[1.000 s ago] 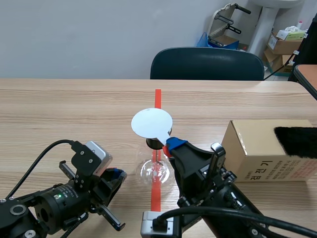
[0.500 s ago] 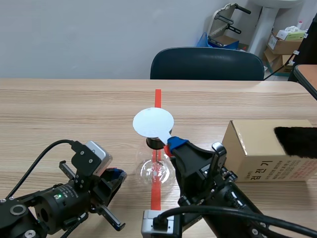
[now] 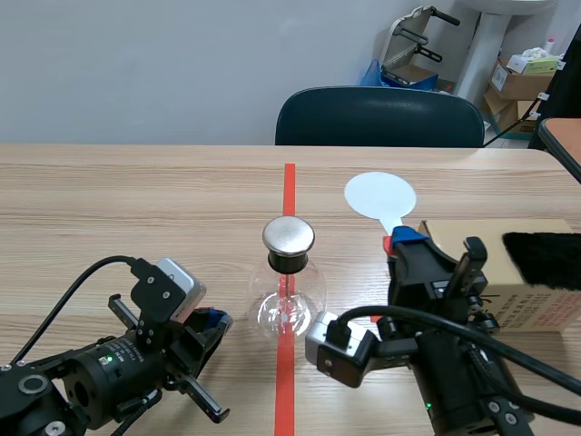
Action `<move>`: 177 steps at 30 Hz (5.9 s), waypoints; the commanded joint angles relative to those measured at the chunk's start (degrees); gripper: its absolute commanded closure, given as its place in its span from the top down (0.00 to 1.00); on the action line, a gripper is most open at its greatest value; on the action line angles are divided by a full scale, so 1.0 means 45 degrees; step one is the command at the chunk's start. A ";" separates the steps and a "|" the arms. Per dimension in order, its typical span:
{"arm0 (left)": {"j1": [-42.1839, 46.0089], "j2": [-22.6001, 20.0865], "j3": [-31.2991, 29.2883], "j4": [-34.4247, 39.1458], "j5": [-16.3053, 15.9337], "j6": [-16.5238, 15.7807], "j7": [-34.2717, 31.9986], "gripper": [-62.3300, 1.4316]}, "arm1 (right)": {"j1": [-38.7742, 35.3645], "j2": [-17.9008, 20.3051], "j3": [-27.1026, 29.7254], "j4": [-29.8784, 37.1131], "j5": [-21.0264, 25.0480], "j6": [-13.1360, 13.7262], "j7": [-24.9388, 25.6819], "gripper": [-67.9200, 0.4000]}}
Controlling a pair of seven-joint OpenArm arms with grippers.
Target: Do the electroscope experiment
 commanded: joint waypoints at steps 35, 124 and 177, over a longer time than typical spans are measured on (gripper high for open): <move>-0.0029 0.0068 -0.0034 0.0219 0.0019 -0.0024 -0.0272 0.09 | 0.0087 0.0029 0.0039 0.0194 -0.0019 -0.0141 -0.2045 0.02; -0.0024 0.0063 -0.0034 0.0219 0.0019 -0.0029 0.0117 0.09 | 0.0117 0.0029 0.0039 0.0194 -0.0010 -0.0141 -0.2958 0.02; -0.0029 0.0063 -0.0034 0.0219 0.0019 -0.0024 0.0112 0.09 | 0.0121 0.0029 0.0039 0.0194 -0.0015 -0.0141 0.5401 0.02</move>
